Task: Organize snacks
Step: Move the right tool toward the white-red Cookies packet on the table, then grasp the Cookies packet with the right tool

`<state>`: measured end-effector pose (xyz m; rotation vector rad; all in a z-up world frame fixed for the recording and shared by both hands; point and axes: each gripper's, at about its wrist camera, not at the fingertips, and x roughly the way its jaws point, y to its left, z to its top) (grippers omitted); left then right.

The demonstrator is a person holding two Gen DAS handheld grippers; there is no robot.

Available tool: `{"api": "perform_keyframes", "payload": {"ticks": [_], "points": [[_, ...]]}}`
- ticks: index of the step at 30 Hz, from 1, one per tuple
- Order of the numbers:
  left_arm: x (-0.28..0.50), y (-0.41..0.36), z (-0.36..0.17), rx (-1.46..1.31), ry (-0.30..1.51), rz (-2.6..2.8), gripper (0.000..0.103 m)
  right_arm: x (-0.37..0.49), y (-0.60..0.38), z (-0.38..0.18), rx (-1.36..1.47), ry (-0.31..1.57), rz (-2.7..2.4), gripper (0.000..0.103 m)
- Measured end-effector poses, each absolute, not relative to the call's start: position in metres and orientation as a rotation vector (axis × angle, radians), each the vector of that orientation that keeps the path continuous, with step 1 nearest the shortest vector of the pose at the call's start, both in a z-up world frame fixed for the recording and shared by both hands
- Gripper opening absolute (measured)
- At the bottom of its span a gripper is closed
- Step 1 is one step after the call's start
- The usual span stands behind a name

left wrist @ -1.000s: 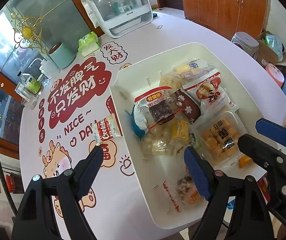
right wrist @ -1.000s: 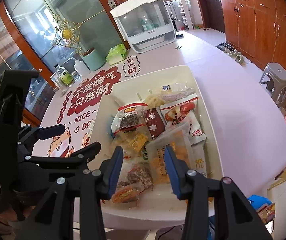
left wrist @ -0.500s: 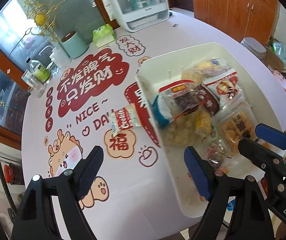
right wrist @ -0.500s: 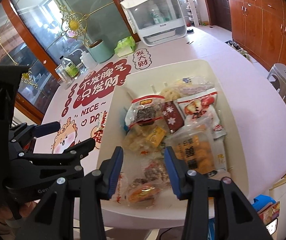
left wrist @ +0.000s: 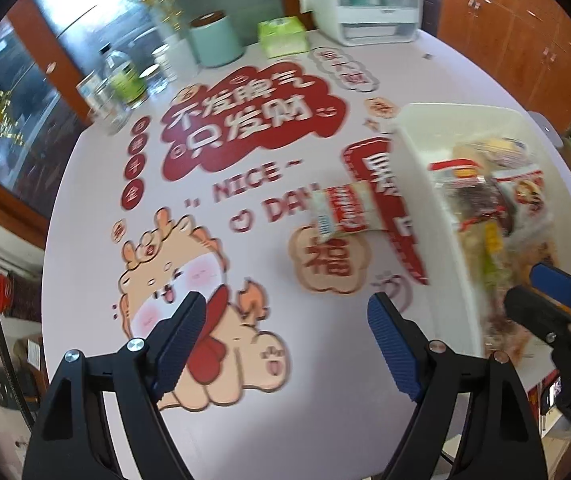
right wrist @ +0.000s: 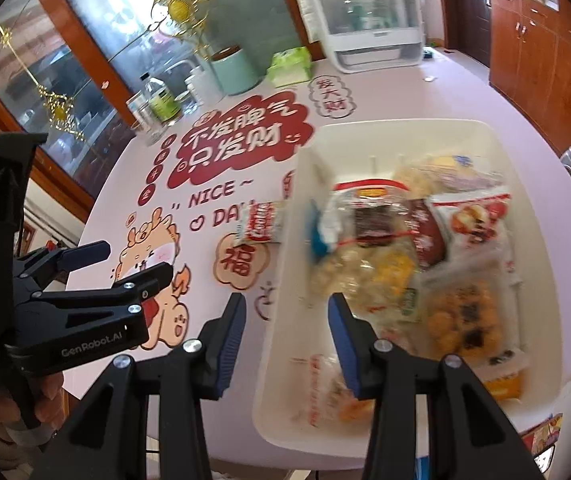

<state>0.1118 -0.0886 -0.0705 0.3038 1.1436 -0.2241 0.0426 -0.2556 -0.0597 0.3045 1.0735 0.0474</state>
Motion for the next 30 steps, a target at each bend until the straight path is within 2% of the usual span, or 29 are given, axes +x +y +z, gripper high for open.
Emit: {"api": "perform_keyframes", "payload": {"ticks": [7,16,20,30], "points": [[0.145,-0.032,-0.081,0.275,1.132,-0.177,0.082,0.078,-0.223,-0.065,0.336,1.091,0.054,0.044],[0.201,0.018,-0.106,0.244,1.126,-0.167,0.082,0.14,-0.192,-0.094,0.411,1.121,-0.024,0.055],[0.216,0.027,-0.118,0.223,1.145,-0.19,0.082,0.166,-0.182,-0.118,0.39,1.149,-0.083,0.064],[0.232,0.03,-0.147,0.213,1.19,-0.24,0.082,0.203,-0.182,-0.174,0.33,1.217,-0.285,0.072]]}}
